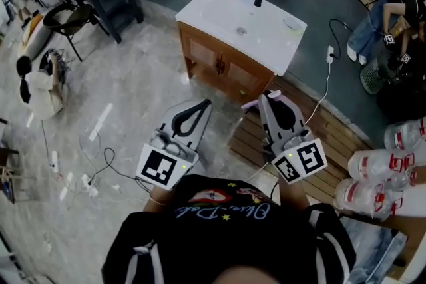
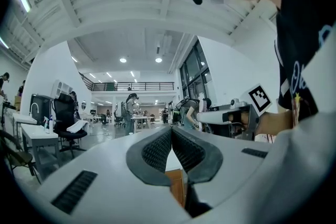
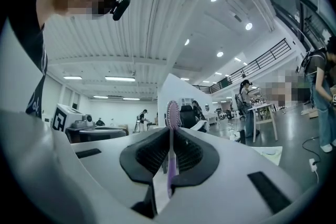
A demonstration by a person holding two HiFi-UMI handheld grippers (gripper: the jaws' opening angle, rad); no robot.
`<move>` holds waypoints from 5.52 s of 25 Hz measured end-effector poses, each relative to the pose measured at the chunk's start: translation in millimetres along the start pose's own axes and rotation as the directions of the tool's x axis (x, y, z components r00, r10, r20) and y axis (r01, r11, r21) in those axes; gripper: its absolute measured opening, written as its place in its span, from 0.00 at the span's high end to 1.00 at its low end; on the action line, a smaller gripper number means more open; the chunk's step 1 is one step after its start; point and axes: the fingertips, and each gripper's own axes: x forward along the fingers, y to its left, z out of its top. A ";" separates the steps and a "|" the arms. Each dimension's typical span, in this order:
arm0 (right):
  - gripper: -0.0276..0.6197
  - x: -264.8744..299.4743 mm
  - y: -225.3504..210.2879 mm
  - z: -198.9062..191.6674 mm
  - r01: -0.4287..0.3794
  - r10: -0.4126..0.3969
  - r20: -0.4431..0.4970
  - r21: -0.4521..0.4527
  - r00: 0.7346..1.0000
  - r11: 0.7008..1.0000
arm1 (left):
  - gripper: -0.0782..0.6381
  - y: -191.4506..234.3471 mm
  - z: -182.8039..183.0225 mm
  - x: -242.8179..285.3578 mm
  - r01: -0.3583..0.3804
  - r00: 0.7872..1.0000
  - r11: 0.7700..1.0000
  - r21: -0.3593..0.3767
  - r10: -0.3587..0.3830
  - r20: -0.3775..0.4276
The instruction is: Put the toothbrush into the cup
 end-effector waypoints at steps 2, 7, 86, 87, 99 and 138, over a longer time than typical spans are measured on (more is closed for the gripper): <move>0.93 15.4 2.0 -0.4 0.004 -0.004 -0.003 -0.002 1.000 1.000 | 0.89 16.6 1.0 2.3 0.003 1.000 1.000 -0.007 -0.003 0.004; 0.93 49.4 5.5 -3.0 0.027 -0.027 -0.009 -0.010 1.000 1.000 | 0.89 53.4 2.1 5.7 0.026 1.000 0.999 -0.019 -0.026 0.017; 0.93 373.6 -279.1 -32.1 0.106 -0.106 -0.006 -0.009 0.994 0.994 | 0.89 348.9 -47.9 298.8 -0.033 0.999 0.998 -0.061 0.032 -0.020; 0.93 376.7 -284.9 -31.9 0.105 -0.105 -0.004 -0.009 0.994 0.994 | 0.89 350.4 -48.5 305.1 -0.033 0.999 0.998 -0.058 0.032 -0.020; 0.93 424.4 -318.2 -35.9 0.123 -0.122 0.004 -0.044 0.992 0.991 | 0.89 378.1 -59.7 352.3 -0.005 0.999 0.998 -0.064 0.003 -0.033; 0.93 574.4 -431.9 -130.2 0.418 -0.435 -0.091 -0.160 0.896 0.894 | 0.89 516.2 -81.8 441.9 0.163 0.979 0.979 -0.122 -0.176 -0.105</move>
